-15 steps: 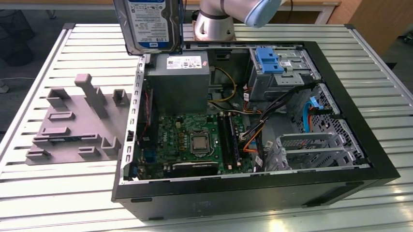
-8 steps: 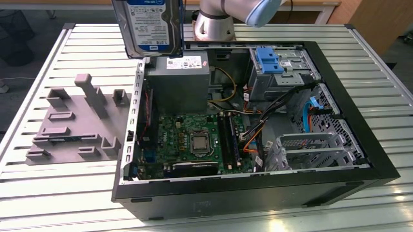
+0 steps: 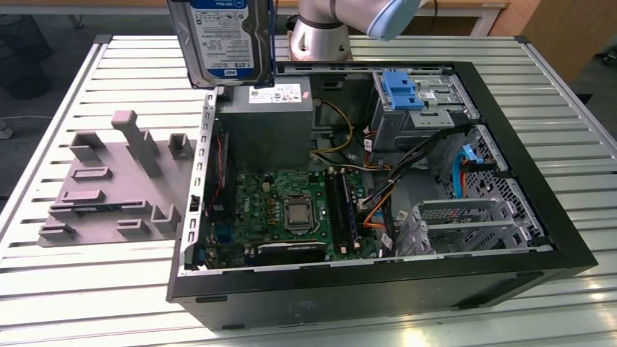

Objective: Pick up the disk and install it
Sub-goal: 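Pick up the disk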

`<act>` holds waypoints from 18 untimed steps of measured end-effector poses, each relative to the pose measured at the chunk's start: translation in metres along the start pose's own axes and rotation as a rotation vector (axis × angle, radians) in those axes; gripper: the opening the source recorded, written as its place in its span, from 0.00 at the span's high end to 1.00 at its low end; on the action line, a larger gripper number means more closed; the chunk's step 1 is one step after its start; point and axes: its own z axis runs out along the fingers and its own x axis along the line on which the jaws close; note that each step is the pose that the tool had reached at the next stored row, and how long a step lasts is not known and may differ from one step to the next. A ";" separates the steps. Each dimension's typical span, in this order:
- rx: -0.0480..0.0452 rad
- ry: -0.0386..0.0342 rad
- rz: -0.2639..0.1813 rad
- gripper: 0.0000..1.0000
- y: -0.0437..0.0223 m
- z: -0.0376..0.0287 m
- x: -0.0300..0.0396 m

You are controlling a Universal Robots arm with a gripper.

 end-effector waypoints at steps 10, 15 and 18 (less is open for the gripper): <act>-0.0001 0.0002 0.000 0.63 -0.0079 -0.0001 0.0120; 0.0000 0.0001 0.000 0.63 -0.0264 -0.0004 0.0124; 0.0001 0.0001 0.000 0.63 -0.0363 -0.0005 0.0124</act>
